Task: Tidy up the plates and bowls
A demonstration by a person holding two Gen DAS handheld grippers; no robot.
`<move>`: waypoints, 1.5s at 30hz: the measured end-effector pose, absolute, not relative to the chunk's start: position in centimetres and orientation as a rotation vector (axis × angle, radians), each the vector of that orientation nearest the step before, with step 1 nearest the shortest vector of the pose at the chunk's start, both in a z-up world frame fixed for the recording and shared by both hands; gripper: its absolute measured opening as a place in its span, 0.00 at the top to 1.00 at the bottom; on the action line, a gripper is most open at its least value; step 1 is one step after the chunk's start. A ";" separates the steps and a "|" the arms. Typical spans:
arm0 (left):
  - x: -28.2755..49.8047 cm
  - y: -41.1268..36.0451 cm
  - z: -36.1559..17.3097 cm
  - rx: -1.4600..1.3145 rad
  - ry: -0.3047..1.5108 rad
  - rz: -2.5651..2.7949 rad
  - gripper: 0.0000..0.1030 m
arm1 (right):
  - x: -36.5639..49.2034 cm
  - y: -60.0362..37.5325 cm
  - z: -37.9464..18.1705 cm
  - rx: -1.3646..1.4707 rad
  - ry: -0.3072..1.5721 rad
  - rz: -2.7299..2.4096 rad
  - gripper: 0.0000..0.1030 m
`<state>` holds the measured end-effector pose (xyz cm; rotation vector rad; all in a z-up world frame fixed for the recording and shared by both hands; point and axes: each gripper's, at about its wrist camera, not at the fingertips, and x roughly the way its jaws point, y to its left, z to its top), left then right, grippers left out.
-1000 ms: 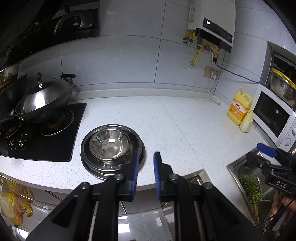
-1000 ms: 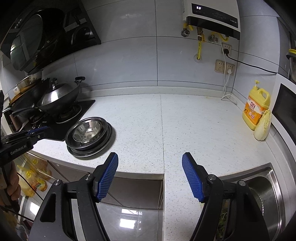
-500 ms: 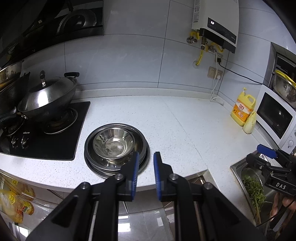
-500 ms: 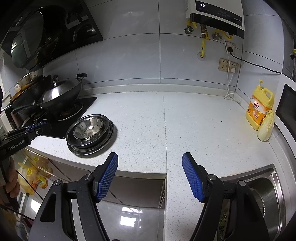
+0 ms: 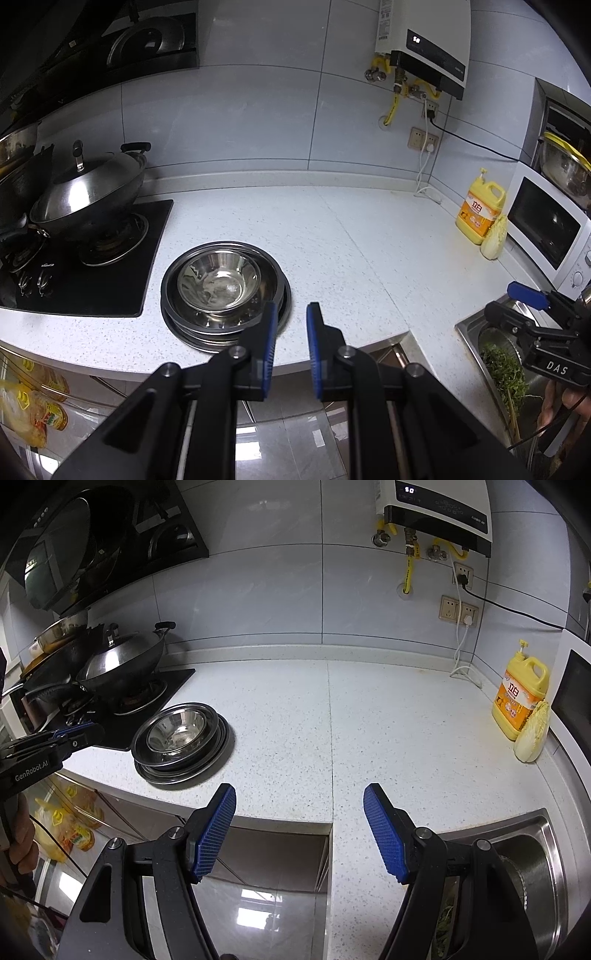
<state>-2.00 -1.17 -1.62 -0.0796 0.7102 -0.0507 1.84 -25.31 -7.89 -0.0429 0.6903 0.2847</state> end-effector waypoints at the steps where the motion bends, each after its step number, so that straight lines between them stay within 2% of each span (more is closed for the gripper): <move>1: -2.0 -1.2 -1.7 -0.081 0.711 -0.051 0.85 | 1.9 -25.3 -7.9 -0.043 0.692 0.285 0.35; 45: -1.5 -1.1 -2.1 -0.088 0.724 -0.062 0.85 | 2.1 -25.3 -8.5 -0.064 0.708 0.298 0.35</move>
